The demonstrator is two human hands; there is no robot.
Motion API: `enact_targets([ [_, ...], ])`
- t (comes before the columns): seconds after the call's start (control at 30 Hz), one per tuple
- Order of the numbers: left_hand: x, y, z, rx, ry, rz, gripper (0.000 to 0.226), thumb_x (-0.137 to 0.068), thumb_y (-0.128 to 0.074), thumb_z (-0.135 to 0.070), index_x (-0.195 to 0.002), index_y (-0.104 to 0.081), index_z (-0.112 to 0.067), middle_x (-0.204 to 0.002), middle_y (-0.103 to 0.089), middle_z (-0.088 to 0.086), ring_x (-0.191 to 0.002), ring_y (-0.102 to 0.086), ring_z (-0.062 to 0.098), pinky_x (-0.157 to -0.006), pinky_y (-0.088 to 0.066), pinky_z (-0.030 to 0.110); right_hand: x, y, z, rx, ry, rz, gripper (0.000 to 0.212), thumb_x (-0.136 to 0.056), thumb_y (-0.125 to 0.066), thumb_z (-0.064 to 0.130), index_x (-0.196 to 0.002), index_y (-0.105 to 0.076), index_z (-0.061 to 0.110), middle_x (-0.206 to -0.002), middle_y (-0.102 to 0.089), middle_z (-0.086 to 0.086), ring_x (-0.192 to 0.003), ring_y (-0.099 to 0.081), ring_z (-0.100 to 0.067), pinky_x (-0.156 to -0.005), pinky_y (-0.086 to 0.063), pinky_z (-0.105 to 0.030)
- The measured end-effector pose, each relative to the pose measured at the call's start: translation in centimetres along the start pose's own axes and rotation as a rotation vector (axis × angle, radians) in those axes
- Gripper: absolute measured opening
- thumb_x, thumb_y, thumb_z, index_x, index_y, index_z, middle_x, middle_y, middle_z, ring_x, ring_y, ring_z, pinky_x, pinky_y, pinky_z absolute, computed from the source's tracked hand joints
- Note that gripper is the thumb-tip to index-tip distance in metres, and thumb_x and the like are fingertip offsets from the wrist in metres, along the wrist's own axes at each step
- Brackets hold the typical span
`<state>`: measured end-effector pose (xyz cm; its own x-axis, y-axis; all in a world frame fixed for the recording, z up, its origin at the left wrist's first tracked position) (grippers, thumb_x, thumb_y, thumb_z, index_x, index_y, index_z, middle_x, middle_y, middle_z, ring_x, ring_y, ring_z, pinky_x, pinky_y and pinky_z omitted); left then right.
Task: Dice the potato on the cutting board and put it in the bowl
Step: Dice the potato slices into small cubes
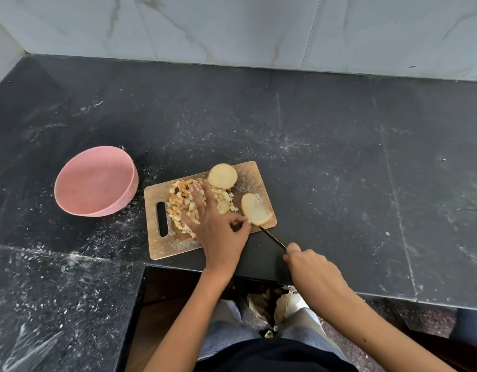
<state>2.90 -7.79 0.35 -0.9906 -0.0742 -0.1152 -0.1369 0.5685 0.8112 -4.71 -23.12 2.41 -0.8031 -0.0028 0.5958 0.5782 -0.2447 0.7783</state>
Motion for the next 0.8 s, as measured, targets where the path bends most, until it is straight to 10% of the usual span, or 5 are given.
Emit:
enact_targets([
  [0.17, -1.6, 0.8, -1.2, -0.21, -0.294, 0.078, 0.033, -0.074, -0.08, -0.029, -0.106, -0.072, -0.03, -0.158, -0.024, 0.01, -0.149, -0.007, 0.025, -0.115, 0.021, 0.036, 0.4, 0.6, -1.1, -0.106, 0.036, -0.006, 0.024, -0.104, -0.026, 0.035, -0.09, -0.033, 0.016, -0.075, -0.044, 0.0, -0.087, -0.057, -0.032, -0.067, -0.036, -0.032],
  [0.3, -3.8, -0.4, -2.7, -0.256, -0.658, 0.491, 0.07, -0.084, -0.072, -0.021, -0.145, -0.039, -0.023, -0.155, -0.032, -0.001, -0.145, -0.025, 0.014, -0.118, 0.004, 0.028, -0.5, 1.0, -3.2, -0.212, -0.021, -0.129, 0.029, -0.102, -0.029, 0.038, -0.085, -0.036, 0.015, -0.083, -0.057, -0.012, -0.09, -0.059, -0.037, -0.068, -0.039, -0.035],
  [0.43, -5.7, -1.1, -3.3, -0.297, -0.797, 0.754, 0.076, -0.085, -0.072, -0.022, -0.149, -0.031, -0.02, -0.148, -0.043, 0.003, -0.137, -0.037, 0.017, -0.114, -0.02, 0.028, -1.1, 1.2, -4.3, -0.269, -0.047, -0.175, 0.03, -0.102, -0.031, 0.037, -0.083, -0.039, 0.014, -0.079, -0.055, -0.008, -0.084, -0.058, -0.034, -0.066, -0.041, -0.035],
  [0.8, -7.9, -2.2, -4.9, -0.449, -1.008, 0.841, 0.063, -0.08, -0.074, -0.041, -0.133, -0.043, -0.026, -0.13, -0.048, -0.007, -0.108, -0.036, 0.013, -0.087, -0.021, 0.026, -1.9, 0.9, -4.7, -0.344, -0.06, -0.19, 0.031, -0.102, -0.033, 0.036, -0.088, -0.049, 0.012, -0.08, -0.06, -0.006, -0.075, -0.058, -0.026, -0.068, -0.048, -0.037],
])
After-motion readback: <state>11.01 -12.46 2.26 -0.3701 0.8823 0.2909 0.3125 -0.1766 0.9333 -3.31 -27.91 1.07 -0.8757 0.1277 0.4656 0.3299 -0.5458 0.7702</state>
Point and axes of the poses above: each hand's wrist, its own x-axis away from the middle knuckle, its own y-axis out of the back of the hand, z = x × y, the point moved 5 cm from there along -x, towards the middle knuckle
